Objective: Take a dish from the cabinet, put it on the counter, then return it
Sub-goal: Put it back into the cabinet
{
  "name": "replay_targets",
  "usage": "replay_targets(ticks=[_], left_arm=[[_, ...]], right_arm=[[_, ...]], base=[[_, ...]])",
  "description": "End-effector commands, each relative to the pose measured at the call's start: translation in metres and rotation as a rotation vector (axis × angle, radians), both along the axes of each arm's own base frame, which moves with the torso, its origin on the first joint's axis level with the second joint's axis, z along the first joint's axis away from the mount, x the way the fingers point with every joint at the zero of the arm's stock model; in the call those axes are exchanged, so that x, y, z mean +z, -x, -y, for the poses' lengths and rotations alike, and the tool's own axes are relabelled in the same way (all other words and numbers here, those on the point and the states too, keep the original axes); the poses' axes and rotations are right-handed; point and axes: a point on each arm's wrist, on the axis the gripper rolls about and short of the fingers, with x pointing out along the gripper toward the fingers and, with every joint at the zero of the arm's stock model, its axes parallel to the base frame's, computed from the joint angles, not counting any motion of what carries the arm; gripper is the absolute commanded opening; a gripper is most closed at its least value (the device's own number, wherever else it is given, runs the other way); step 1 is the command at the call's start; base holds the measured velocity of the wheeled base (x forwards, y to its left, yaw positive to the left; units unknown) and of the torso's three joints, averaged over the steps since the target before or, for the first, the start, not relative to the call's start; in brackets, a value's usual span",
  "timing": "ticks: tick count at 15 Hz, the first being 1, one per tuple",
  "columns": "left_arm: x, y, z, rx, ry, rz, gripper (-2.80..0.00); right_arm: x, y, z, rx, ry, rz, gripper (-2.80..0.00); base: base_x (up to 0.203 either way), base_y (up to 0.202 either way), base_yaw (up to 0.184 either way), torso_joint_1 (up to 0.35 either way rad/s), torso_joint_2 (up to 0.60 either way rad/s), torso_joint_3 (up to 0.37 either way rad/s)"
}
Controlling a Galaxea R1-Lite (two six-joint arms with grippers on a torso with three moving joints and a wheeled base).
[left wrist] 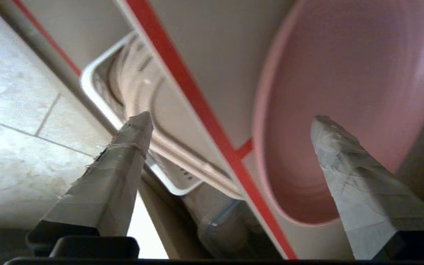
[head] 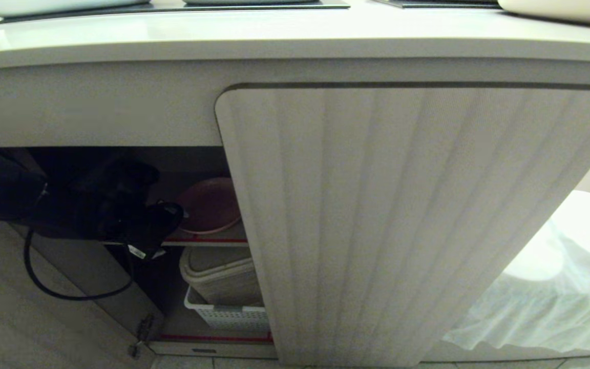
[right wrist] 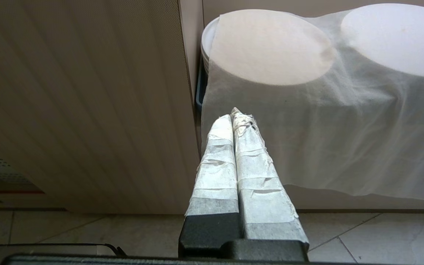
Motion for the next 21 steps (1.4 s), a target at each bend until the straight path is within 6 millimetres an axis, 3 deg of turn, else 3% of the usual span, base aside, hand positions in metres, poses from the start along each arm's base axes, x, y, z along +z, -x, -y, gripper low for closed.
replay_targets(ticks=[1,7,14,21], left_arm=[[-0.002,0.004,0.000,0.011,-0.003,-0.010,0.00],[0.006,0.005,-0.001,0.021,-0.031,0.050,0.00],[-0.004,0.024,-0.002,-0.031,-0.134,0.109,0.00],[0.001,0.034,-0.001,-0.023,-0.167,0.154,0.00]], right_arm=[[0.000,0.000,0.000,0.000,0.000,0.000,-2.80],[0.000,0.000,0.000,0.000,0.000,0.000,-2.80],[0.000,0.000,0.000,0.000,0.000,0.000,-2.80],[0.000,0.000,0.000,-0.001,-0.001,0.000,-2.80]], base=[[0.000,0.000,0.000,0.000,0.00,0.000],[0.000,0.000,0.000,0.000,0.00,0.000],[0.000,0.000,0.000,0.000,0.00,0.000],[0.000,0.000,0.000,0.000,0.00,0.000]])
